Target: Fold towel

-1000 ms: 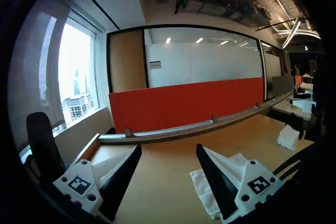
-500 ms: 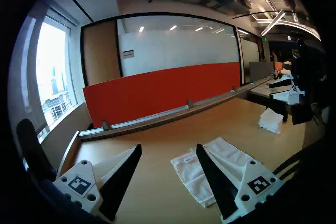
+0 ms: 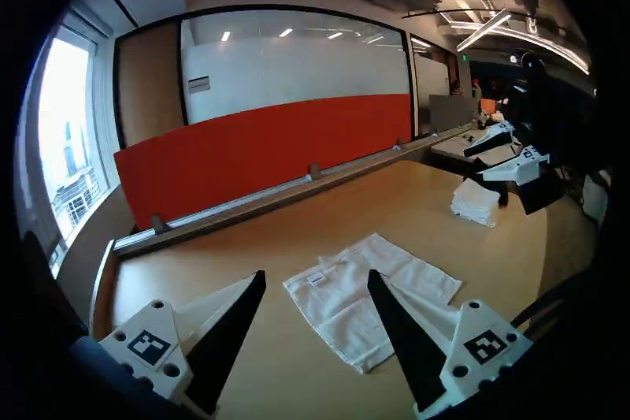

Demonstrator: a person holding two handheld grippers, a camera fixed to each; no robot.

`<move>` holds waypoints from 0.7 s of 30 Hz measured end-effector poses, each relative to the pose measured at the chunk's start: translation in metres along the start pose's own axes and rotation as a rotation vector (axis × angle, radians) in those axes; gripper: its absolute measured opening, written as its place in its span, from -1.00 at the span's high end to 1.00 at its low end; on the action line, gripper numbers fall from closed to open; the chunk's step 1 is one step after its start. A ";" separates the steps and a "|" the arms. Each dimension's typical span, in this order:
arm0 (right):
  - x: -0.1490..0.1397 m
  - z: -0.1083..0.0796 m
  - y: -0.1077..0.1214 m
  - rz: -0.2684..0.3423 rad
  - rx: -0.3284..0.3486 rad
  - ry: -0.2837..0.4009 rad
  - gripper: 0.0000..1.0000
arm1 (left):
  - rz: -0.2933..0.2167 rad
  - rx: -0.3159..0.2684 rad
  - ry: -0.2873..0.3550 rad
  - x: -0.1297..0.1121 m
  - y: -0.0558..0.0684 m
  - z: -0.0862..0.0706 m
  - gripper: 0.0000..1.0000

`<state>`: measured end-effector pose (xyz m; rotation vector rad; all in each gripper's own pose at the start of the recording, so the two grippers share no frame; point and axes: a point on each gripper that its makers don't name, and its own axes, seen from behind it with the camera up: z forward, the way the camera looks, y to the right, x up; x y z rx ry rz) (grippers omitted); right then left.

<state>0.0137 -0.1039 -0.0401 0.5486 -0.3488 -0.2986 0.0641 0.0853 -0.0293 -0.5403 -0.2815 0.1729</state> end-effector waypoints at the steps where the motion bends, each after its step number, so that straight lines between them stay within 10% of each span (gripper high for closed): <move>1: -0.002 0.001 -0.001 -0.004 0.008 -0.007 -1.00 | 0.001 -0.008 -0.005 -0.002 0.001 0.001 -0.92; 21: -0.042 0.025 -0.032 -0.053 0.133 -0.093 -1.00 | 0.045 -0.088 -0.109 -0.051 0.026 0.021 -0.92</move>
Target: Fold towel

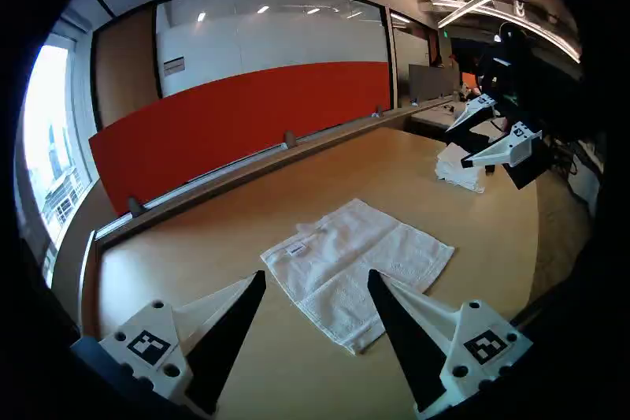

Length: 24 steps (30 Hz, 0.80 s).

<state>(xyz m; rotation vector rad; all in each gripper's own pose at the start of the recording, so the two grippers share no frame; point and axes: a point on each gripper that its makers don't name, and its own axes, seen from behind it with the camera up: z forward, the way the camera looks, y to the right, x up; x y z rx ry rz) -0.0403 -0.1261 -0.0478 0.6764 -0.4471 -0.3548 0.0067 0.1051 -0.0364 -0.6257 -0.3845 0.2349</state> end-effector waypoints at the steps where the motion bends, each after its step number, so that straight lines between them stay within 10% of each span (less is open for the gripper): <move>1: -0.003 0.002 -0.001 -0.001 0.003 -0.004 -1.00 | 0.001 -0.002 -0.003 -0.002 0.001 0.001 -0.92; 24: -0.076 0.047 -0.034 -0.026 0.082 -0.128 -1.00 | 0.019 -0.031 -0.115 -0.069 0.018 0.040 -0.92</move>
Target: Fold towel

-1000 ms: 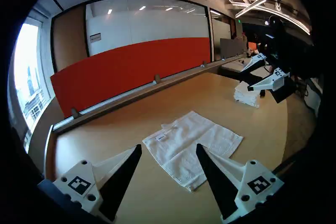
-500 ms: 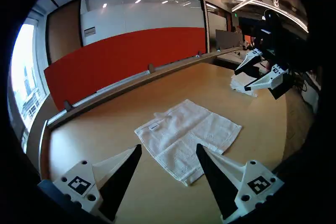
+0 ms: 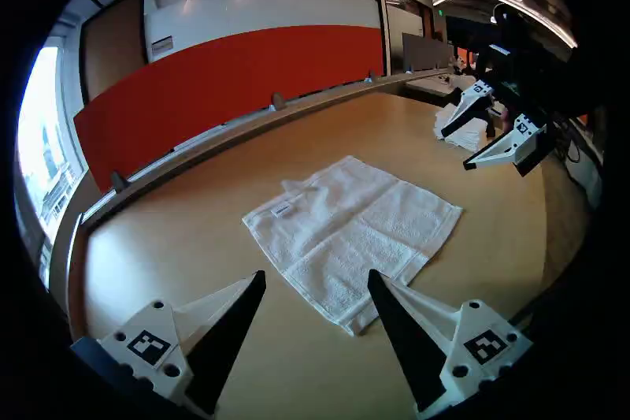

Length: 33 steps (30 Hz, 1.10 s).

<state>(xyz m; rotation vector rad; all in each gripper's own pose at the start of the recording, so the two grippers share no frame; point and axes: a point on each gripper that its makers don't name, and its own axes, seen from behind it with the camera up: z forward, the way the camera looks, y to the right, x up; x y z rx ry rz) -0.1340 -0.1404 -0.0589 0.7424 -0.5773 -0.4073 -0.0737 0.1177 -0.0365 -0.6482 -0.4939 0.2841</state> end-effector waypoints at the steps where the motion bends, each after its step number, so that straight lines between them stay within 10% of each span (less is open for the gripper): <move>1: -0.003 0.002 -0.001 0.000 0.002 -0.005 -1.00 | -0.002 -0.003 -0.004 -0.002 0.001 0.002 -0.92; 33: -0.080 0.033 -0.023 0.015 0.069 -0.153 -1.00 | -0.006 -0.121 -0.212 -0.089 0.039 0.054 -0.92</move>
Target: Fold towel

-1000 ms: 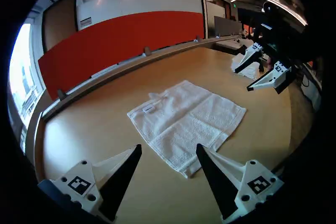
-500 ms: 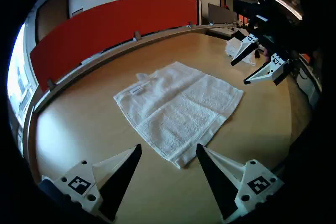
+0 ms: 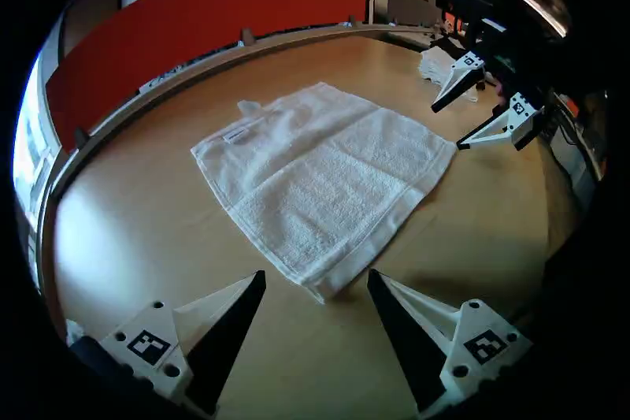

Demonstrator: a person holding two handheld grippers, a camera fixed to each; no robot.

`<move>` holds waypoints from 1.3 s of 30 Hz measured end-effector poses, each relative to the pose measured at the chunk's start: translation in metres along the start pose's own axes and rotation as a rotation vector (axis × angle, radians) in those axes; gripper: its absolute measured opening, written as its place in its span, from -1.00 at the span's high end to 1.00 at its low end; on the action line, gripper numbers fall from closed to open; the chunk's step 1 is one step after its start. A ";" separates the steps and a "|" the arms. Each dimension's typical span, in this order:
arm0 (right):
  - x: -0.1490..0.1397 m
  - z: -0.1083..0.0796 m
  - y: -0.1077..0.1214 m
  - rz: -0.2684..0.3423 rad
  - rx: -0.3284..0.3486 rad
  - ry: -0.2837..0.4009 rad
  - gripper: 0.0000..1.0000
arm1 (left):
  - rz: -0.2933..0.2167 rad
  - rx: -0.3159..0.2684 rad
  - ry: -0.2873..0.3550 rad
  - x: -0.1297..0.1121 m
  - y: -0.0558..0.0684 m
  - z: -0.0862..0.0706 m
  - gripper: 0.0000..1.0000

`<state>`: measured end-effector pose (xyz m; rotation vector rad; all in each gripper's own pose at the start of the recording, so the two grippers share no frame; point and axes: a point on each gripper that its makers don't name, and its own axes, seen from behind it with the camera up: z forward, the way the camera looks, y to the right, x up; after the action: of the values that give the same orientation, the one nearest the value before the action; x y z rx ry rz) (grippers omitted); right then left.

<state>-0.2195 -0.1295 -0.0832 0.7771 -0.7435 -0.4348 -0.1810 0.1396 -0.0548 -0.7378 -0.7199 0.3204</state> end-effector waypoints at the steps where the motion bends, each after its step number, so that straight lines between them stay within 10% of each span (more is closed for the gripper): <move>1: -0.002 0.001 0.000 0.000 0.002 -0.005 -1.00 | 0.000 -0.001 -0.005 -0.001 0.000 0.002 -0.92; 23: -0.023 0.013 -0.005 0.023 0.052 -0.049 -0.90 | -0.002 -0.024 -0.045 -0.006 0.007 0.019 -0.92; 39: -0.025 0.012 -0.015 0.024 0.086 -0.055 -0.33 | -0.007 -0.025 -0.058 -0.008 0.005 0.019 -0.73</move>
<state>-0.2460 -0.1296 -0.0994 0.8390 -0.8265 -0.4061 -0.2000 0.1484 -0.0522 -0.7525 -0.7819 0.3278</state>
